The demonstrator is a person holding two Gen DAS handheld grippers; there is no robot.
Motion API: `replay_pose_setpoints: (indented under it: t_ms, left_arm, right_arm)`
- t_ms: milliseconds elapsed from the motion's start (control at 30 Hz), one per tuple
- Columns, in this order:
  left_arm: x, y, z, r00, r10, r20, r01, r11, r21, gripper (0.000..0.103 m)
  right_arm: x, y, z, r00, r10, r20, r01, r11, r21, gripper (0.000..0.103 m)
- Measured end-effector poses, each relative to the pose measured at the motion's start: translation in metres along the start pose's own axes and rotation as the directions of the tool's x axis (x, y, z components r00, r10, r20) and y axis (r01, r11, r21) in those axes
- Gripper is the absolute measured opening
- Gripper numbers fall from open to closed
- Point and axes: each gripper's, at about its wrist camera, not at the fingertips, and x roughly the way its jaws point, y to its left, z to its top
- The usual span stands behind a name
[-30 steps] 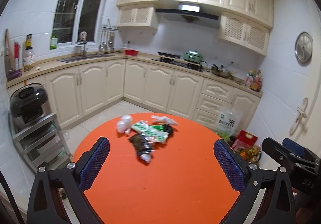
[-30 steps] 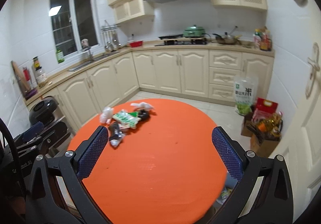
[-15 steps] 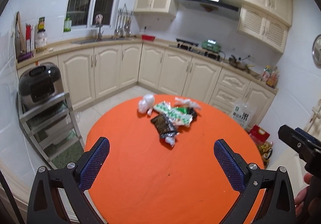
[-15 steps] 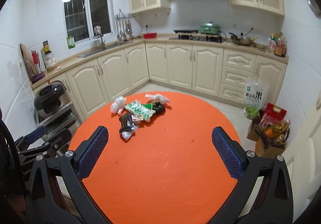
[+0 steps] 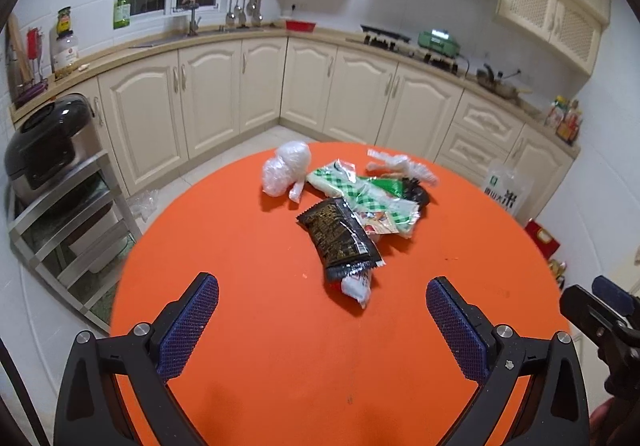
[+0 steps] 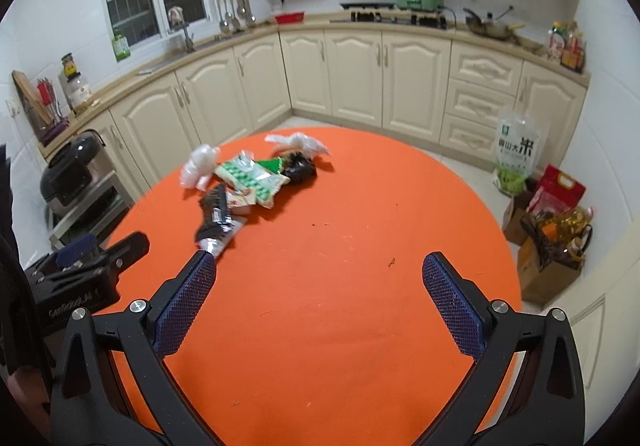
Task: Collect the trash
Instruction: 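Grasp the black snack wrapper with the left tool while the right tool grasps the red-white packet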
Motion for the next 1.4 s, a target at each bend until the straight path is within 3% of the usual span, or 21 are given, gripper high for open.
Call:
replay_pose_setpoints:
  t_ms: [300,467,600,667,867,1067,1300,1400]
  left_arm:
    - [0.104,0.004,0.065,0.990,0.035,-0.135,-0.034,0.999,0.007,0.100]
    - [0.148,0.009,0.097,0.979,0.048,-0.196,-0.045,0.999,0.019,0.085]
    - [0.153,0.019,0.118,0.984,0.010,-0.176,-0.008,1.000,0.010,0.063]
    - [0.156,0.029,0.122,0.985,-0.006,-0.174,0.007,1.000,0.004,0.047]
    - [0.163,0.058,0.134,0.986,-0.048,-0.162,0.046,0.999,-0.013,0.026]
    - [0.151,0.084,0.124,0.991,-0.063,-0.121,0.059,0.998,-0.034,0.018]
    - [0.116,0.106,0.092,0.998,-0.012,-0.066,0.009,0.999,-0.045,0.010]
    - [0.103,0.111,0.074,0.998,-0.004,-0.068,0.000,0.998,-0.061,0.010]
  right_arm:
    - [0.061,-0.009,0.013,0.997,0.026,-0.073,-0.025,1.000,0.014,0.103]
    - [0.083,-0.013,0.018,0.995,0.038,-0.098,-0.035,0.999,0.029,0.103]
    - [0.093,-0.010,0.021,0.993,0.045,-0.105,-0.042,0.999,0.029,0.103]
    - [0.098,-0.006,0.021,0.992,0.052,-0.114,-0.050,0.998,0.023,0.103]
    - [0.111,0.016,0.018,0.987,0.080,-0.139,-0.080,0.997,0.003,0.103]
    - [0.121,0.038,0.015,0.981,0.105,-0.160,-0.108,0.994,-0.006,0.103]
    - [0.139,0.076,0.014,0.970,0.157,-0.186,-0.167,0.985,-0.039,0.102]
    - [0.151,0.098,0.010,0.967,0.152,-0.203,-0.170,0.983,-0.074,0.091]
